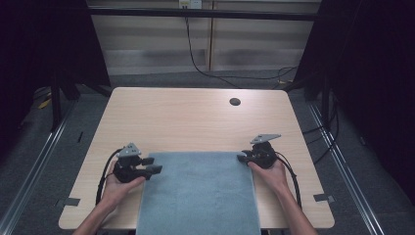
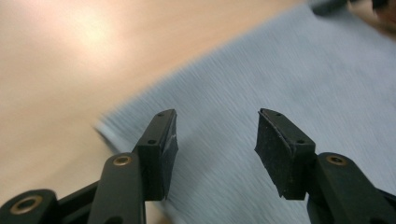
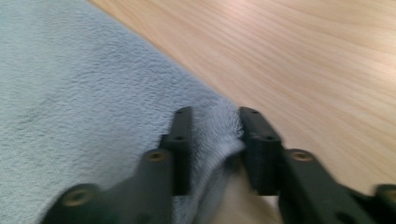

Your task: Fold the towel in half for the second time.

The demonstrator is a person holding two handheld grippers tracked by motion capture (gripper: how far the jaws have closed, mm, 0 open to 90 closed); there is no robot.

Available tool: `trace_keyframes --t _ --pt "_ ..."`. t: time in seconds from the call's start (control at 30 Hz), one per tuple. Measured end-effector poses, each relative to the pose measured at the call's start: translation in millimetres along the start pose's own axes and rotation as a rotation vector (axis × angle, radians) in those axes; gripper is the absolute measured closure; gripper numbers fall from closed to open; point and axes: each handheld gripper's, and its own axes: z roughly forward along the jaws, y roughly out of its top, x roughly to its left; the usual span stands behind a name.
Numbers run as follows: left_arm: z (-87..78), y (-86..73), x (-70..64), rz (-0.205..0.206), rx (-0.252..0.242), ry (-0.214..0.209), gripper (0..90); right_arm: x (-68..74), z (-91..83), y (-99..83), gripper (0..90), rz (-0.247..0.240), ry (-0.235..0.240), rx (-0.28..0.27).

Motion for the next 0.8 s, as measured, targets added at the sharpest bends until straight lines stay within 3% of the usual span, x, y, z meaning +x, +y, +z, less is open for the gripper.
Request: trace_keyframes --t 0.03,0.1,0.13,0.17,0.27,0.4,0.7,0.8 --pt "2.2 5.2 6.7 -0.014 0.006 -0.001 46.6 1.1 -0.1 0.5 76.0 -0.002 -0.003 0.005" --pt "8.3 11.0 19.3 -0.007 0.007 0.058 46.0 2.2 0.1 0.8 78.9 -0.005 0.001 0.005" --pt "10.7 11.3 24.7 -0.014 -0.002 0.065 45.3 1.9 0.1 0.6 79.5 -0.004 0.001 0.005" --pt "15.0 9.4 32.6 -0.050 -0.015 0.068 45.3 1.7 0.2 0.5 79.7 0.000 0.003 0.002" --pt "23.9 2.0 43.5 -0.065 0.026 0.056 44.5 0.5 0.2 0.1 80.0 0.004 0.008 -0.001" --pt "25.2 -4.3 47.7 -0.041 0.058 0.046 44.2 -0.8 0.6 -0.3 80.0 0.013 0.017 -0.007" --pt "30.0 -9.7 48.0 -0.013 0.080 0.019 49.2 -4.3 1.6 -0.9 79.7 0.037 0.034 -0.015" --pt "30.7 -10.8 45.8 -0.007 0.081 -0.011 58.6 -3.9 1.5 -0.9 79.6 0.034 0.029 -0.017"
